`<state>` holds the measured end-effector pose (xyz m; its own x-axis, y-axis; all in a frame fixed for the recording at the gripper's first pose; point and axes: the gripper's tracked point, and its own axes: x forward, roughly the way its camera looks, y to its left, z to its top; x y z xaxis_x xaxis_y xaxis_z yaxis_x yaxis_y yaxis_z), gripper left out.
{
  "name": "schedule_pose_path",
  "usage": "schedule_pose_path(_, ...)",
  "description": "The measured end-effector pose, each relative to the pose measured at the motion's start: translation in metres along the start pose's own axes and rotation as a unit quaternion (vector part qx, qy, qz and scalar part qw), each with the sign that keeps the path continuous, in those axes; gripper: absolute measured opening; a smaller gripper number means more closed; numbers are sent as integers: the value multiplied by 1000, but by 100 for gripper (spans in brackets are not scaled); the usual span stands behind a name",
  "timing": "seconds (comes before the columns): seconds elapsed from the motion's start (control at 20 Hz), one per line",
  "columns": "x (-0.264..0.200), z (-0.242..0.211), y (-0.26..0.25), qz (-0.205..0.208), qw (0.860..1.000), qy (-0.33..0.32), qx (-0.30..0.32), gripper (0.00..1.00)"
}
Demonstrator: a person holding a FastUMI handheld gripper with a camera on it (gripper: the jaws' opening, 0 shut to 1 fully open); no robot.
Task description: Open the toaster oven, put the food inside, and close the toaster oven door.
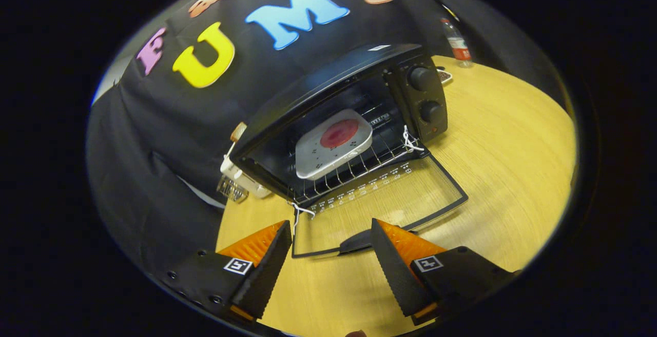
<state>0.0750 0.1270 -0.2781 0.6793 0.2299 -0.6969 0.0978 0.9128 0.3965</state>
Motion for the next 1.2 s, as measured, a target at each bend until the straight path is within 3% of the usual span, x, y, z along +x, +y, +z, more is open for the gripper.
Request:
schedule_pose_path(0.4, 12, -54, -35, -63, 986, 73, -135, 98)
schedule_pose_path(0.8, 37, -69, -62, -107, 972, 117, -174, 98)
schedule_pose_path(1.2, 40, -61, -62, -136, 965, 102, -198, 96)
